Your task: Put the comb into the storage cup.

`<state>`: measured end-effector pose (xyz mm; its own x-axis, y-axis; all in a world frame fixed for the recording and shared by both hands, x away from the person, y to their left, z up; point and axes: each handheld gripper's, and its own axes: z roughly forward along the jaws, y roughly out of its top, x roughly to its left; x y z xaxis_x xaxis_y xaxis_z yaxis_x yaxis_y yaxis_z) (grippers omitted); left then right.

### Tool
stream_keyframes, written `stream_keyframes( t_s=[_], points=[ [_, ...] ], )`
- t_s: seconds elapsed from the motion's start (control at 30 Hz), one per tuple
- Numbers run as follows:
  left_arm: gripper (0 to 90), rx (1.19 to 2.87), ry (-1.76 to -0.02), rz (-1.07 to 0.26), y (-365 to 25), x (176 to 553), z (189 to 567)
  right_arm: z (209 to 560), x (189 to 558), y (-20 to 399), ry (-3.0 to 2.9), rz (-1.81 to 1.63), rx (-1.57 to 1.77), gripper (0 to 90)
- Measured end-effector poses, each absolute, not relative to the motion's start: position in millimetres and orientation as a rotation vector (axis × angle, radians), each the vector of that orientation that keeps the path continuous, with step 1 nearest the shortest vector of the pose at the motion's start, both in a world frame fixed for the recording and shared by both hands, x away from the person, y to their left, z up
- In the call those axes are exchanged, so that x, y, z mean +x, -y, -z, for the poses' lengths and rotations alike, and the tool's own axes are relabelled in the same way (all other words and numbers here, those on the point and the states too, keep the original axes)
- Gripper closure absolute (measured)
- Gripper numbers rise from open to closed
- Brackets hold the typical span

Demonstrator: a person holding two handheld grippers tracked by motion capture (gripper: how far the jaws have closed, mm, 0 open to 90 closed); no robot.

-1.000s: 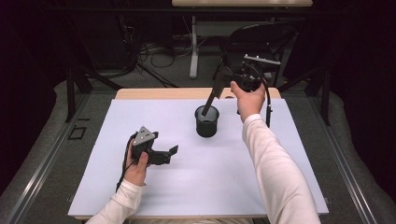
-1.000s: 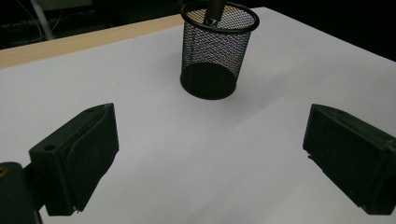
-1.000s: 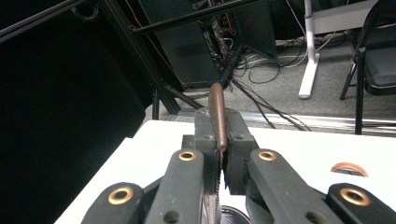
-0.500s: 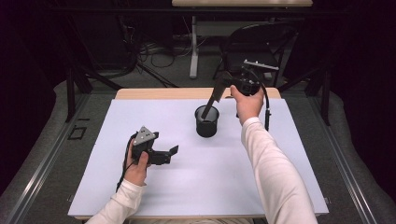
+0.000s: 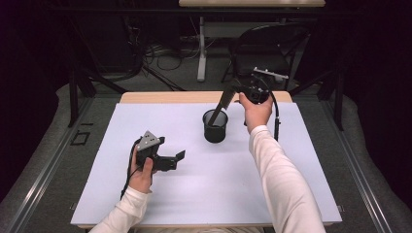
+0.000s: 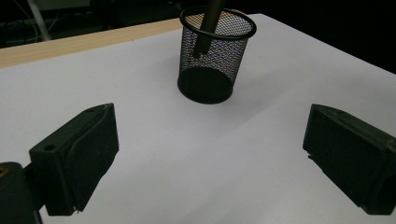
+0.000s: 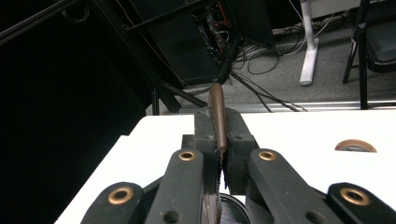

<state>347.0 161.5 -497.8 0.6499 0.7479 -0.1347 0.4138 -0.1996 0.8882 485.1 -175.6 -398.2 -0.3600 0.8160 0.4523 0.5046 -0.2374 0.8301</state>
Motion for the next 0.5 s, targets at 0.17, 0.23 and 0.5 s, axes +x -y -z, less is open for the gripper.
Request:
stream_keyframes(
  t_s=[0.17, 0.23, 0.5],
  points=[
    [3.7, 1.835, -0.924, -0.399, -160.7, 347.6, 498.9, 404.0, 486.5, 173.1, -1.747, -1.626, 1.594, 86.7],
    [3.7, 1.835, -0.923, -0.397, -160.3, 347.2, 498.8, 405.3, 486.9, 172.0, -1.746, -1.626, 1.594, 86.7],
    [3.6, 1.834, -0.922, -0.397, -160.4, 347.1, 498.7, 411.7, 488.0, 170.9, -1.746, -1.625, 1.607, 86.7]
  ],
)
